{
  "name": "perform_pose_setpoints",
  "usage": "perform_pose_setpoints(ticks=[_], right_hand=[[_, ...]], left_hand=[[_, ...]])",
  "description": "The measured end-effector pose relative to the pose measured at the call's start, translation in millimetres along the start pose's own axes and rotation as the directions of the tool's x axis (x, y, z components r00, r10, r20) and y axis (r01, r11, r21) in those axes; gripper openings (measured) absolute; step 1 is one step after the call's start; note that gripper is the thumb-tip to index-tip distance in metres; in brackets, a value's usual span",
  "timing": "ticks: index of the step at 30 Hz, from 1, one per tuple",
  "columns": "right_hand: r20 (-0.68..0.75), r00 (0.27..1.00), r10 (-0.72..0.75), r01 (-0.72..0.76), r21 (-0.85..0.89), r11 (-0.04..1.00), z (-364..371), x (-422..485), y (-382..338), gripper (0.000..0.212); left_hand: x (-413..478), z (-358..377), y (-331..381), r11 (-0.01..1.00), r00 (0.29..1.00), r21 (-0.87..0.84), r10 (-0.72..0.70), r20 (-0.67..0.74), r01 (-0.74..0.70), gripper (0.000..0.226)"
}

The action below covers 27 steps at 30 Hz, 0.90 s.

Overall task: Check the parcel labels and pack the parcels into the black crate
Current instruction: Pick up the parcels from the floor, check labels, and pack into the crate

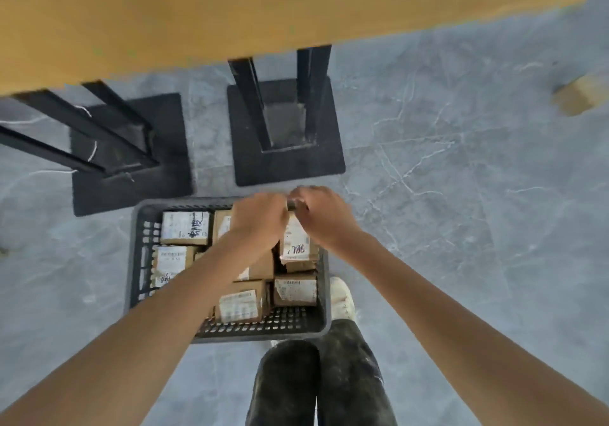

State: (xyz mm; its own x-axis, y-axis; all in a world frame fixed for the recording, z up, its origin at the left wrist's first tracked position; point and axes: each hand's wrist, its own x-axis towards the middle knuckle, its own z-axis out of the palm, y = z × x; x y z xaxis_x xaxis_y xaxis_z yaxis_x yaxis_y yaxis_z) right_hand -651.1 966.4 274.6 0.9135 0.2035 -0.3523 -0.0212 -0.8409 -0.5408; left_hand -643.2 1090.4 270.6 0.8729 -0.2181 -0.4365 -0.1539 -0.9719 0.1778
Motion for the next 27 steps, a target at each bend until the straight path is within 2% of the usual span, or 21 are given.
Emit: perform_pose_setpoints(ticks=[2, 4, 7, 11, 15, 18, 21, 24, 27], right_hand=[[-0.114, 0.993, -0.012, 0.009, -0.03, 1.0, -64, -6, -34, 0.025], [-0.23, 0.973, -0.021, 0.024, 0.009, 1.0, -135, -19, -67, 0.023], [-0.358, 0.933, -0.042, 0.057, 0.031, 0.998, -243, -55, -120, 0.019], [-0.565, 0.814, -0.132, 0.15, -0.014, 0.989, -378, -112, -183, 0.017], [-0.688, 0.705, -0.172, 0.221, -0.017, 0.975, -477, -168, -240, 0.021], [-0.738, 0.64, -0.214, 0.245, -0.068, 0.967, -520, -199, -271, 0.019], [-0.759, 0.597, -0.26, 0.272, -0.113, 0.956, -544, -219, -289, 0.028], [-0.782, 0.554, -0.288, 0.261, -0.165, 0.951, -556, -233, -302, 0.034], [-0.784, 0.542, -0.302, 0.246, -0.195, 0.949, -563, -243, -309, 0.035]], left_hand=[[-10, -72, 20, 1.0, 0.995, -0.021, 0.011, -0.099, -0.013, 0.019], [-23, -151, 44, 0.996, 0.983, -0.079, 0.021, -0.181, -0.036, 0.017], [-55, -268, 80, 0.985, 0.931, -0.092, 0.108, -0.35, -0.149, 0.017], [-107, -409, 122, 0.944, 0.779, -0.02, 0.261, -0.57, -0.331, 0.011], [-161, -520, 153, 0.925, 0.584, 0.088, 0.304, -0.752, -0.369, 0.013], [-194, -572, 164, 0.913, 0.491, 0.115, 0.313, -0.813, -0.392, 0.012], [-218, -599, 166, 0.908, 0.422, 0.118, 0.297, -0.856, -0.401, 0.011], [-234, -610, 165, 0.904, 0.388, 0.159, 0.323, -0.863, -0.397, 0.013], [-246, -619, 165, 0.899, 0.374, 0.167, 0.329, -0.867, -0.405, 0.015]])
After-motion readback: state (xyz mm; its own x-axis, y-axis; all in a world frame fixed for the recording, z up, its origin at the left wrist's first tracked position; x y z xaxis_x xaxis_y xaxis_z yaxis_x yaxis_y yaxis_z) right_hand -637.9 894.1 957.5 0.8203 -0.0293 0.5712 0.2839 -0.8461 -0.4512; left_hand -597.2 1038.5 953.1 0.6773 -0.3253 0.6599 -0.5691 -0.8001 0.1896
